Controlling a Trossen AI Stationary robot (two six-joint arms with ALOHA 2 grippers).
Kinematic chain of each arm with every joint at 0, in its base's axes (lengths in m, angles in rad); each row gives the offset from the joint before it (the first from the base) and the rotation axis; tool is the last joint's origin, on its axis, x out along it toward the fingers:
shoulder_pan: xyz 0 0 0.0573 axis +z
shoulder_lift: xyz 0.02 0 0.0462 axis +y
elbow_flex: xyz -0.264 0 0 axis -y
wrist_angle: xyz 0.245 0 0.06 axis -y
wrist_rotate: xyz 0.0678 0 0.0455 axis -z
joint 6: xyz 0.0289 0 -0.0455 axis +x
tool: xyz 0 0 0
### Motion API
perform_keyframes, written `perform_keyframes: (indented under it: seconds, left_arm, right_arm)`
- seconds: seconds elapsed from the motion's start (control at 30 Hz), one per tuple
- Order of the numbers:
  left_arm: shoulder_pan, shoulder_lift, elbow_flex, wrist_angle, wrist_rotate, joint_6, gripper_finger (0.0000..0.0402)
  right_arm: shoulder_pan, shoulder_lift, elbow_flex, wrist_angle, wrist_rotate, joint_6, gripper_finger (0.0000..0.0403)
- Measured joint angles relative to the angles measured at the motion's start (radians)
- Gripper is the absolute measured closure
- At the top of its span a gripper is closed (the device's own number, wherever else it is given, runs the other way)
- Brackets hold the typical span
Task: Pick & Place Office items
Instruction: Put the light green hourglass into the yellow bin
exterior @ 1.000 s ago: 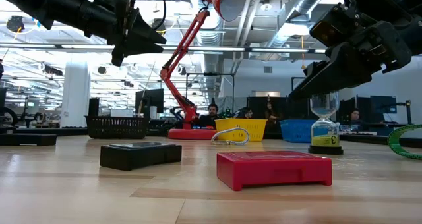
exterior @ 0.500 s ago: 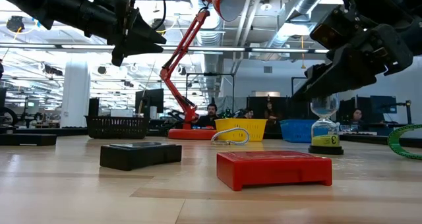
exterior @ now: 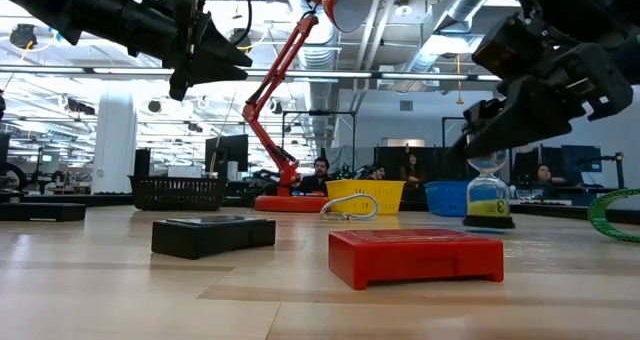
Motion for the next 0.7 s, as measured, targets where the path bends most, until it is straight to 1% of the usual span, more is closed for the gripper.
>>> perform_keyframes:
  seconds: [0.07,0.17,0.27,0.4,0.7]
  left_arm:
    - [0.0,0.0,0.0,0.0,0.0,0.0,0.0289]
    - [0.0,0.0,0.0,0.0,0.0,0.0,0.0289]
    - [0.0,0.0,0.0,0.0,0.0,0.0,0.0289]
    - [0.0,0.0,0.0,0.0,0.0,0.0,0.0289]
    - [0.0,0.0,0.0,0.0,0.0,0.0,0.0289]
  right_arm:
    - [0.0,0.0,0.0,0.019,0.0,-0.001,0.0202]
    - [0.0,0.0,0.0,0.051,0.0,-0.001,0.0171]
    - [0.0,0.0,0.001,0.071,0.0,-0.001,0.0159]
    - [0.0,0.0,0.001,0.072,0.0,-0.001,0.0163]
    - [0.0,0.0,0.001,0.072,0.0,-0.001,0.0194]
